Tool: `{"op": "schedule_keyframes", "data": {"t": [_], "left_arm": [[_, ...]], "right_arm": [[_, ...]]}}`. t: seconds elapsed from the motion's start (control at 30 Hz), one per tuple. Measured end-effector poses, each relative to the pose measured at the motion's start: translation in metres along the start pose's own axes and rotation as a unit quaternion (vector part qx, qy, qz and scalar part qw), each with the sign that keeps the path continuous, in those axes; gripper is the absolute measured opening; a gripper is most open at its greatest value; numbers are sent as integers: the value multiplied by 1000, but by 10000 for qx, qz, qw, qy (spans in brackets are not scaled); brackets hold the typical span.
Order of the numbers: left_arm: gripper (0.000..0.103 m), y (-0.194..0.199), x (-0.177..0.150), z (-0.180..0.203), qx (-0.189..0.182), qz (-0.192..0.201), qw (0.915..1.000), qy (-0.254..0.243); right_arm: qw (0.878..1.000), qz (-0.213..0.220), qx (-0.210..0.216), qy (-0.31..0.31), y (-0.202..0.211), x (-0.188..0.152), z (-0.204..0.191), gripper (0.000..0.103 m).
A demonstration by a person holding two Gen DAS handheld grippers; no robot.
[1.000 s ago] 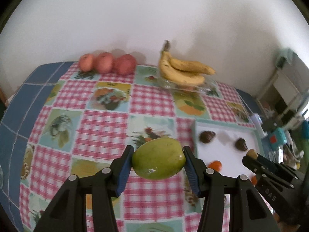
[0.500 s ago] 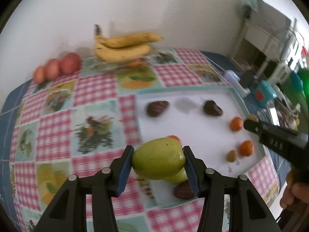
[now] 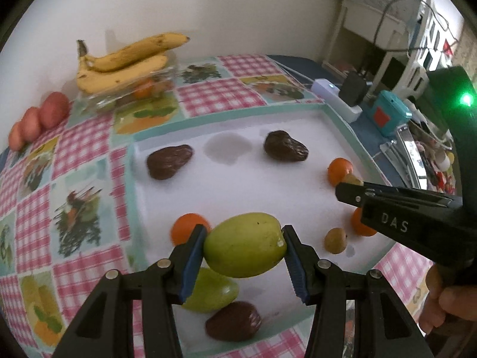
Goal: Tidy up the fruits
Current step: 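Lift and carry the mango and brown fruit over the white tray, then open the left tool to set the mango down while the right tool releases the brown fruit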
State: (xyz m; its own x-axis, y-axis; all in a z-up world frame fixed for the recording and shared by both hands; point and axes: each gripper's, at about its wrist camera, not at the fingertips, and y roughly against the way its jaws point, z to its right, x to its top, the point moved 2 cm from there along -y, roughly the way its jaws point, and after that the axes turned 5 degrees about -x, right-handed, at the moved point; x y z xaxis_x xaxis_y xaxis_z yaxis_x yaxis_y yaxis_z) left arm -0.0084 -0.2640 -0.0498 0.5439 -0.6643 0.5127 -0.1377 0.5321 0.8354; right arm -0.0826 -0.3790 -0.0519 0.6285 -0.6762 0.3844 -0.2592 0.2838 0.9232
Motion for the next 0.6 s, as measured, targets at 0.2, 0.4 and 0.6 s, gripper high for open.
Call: {"op": "schedule_keyframes", "data": {"t": [0.2, 0.4, 0.6], "left_arm": [[54, -20, -2, -1, -20, -161, 9999, -14], [54, -33, -6, -5, 67, -299, 9995, 2], [54, -37, -8, -8, 119, -300, 9995, -10]], "right_arm": [[9998, -119, 71, -147, -17, -1, 10, 28], [9996, -168, 77, -229, -28, 1, 16, 28], [9999, -138, 14, -62, -36, 1, 10, 28]]}}
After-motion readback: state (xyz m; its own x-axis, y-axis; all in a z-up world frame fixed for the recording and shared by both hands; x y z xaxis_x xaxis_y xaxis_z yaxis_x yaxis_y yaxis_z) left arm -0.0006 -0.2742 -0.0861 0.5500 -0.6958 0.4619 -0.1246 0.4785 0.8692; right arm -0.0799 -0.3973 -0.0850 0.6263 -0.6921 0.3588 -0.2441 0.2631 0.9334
